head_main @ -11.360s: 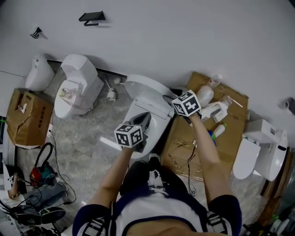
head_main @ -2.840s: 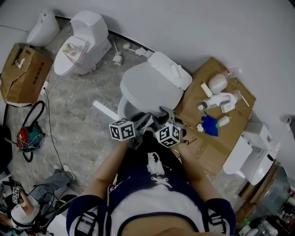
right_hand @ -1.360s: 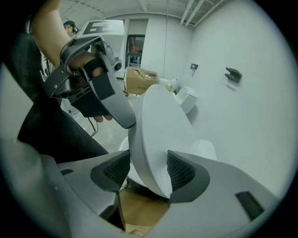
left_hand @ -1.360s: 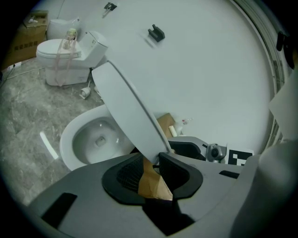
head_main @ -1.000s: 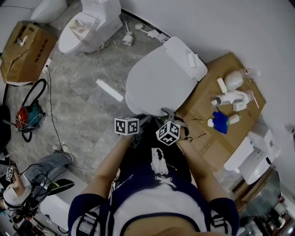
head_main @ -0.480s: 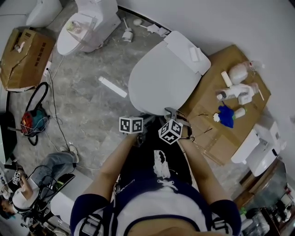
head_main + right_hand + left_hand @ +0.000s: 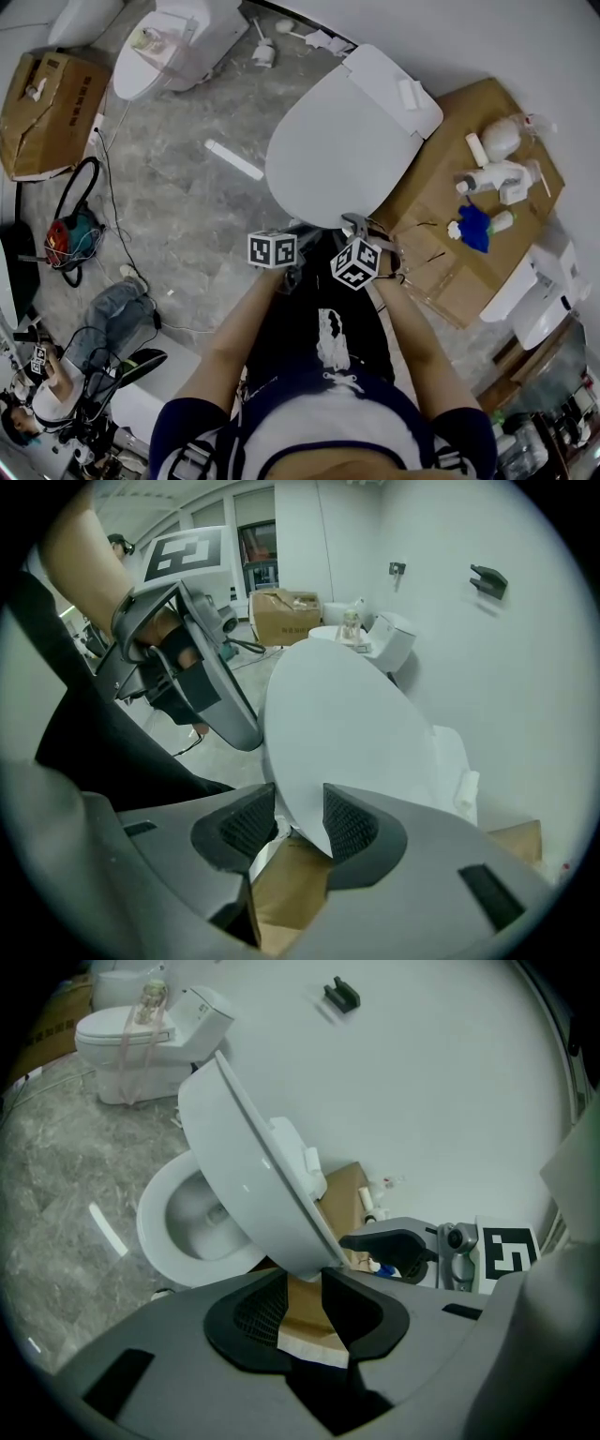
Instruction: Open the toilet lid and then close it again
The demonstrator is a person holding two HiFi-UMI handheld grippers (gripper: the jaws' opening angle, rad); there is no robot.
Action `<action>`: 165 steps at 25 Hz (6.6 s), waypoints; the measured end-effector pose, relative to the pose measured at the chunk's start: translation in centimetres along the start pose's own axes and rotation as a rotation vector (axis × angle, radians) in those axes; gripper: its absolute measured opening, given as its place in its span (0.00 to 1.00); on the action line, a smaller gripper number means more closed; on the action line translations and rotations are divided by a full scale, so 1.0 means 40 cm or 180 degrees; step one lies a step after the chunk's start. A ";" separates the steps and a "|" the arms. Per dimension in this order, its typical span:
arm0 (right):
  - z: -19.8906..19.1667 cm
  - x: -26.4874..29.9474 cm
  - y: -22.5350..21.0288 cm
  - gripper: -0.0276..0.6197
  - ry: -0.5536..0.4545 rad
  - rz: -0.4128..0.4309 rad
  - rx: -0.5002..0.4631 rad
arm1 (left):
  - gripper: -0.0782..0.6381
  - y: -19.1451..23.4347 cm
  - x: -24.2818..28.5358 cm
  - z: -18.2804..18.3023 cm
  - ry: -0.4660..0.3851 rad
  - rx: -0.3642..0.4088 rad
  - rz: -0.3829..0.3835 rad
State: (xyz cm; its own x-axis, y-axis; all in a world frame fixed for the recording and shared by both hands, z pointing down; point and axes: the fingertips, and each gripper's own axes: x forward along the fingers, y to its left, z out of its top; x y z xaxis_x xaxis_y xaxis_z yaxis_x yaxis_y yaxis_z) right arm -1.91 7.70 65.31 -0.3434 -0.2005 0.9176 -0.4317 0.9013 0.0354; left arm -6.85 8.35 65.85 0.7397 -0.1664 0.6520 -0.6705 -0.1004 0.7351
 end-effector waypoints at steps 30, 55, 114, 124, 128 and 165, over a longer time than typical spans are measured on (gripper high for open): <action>-0.049 0.169 0.093 0.28 0.0064 0.0095 -0.0151 | 0.26 0.174 0.076 -0.101 -0.0008 -0.0117 -0.0047; -0.092 0.313 0.146 0.28 0.0173 0.0122 -0.0309 | 0.23 0.324 0.153 -0.165 0.0240 -0.0037 0.0247; -0.032 0.380 0.105 0.08 -0.0037 0.0505 0.1303 | 0.12 0.395 0.123 -0.079 -0.0236 -0.1204 0.0082; 0.116 0.161 0.094 0.07 -0.0672 0.0382 0.1792 | 0.12 0.148 -0.034 0.048 -0.0681 -0.0521 -0.0150; 0.179 0.057 0.075 0.06 -0.0903 0.0287 0.1699 | 0.12 0.063 -0.126 0.095 -0.0869 -0.0121 -0.0160; 0.279 -0.307 -0.003 0.06 -0.1545 -0.0224 0.1808 | 0.12 -0.224 -0.313 0.152 -0.1100 0.1016 -0.0526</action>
State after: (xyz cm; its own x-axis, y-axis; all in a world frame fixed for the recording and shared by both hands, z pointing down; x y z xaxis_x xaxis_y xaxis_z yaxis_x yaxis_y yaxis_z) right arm -6.94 5.77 49.60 -0.5715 -0.5158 0.6383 -0.7853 0.5695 -0.2429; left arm -10.43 5.35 49.98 0.8115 -0.4331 0.3923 -0.5700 -0.4390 0.6946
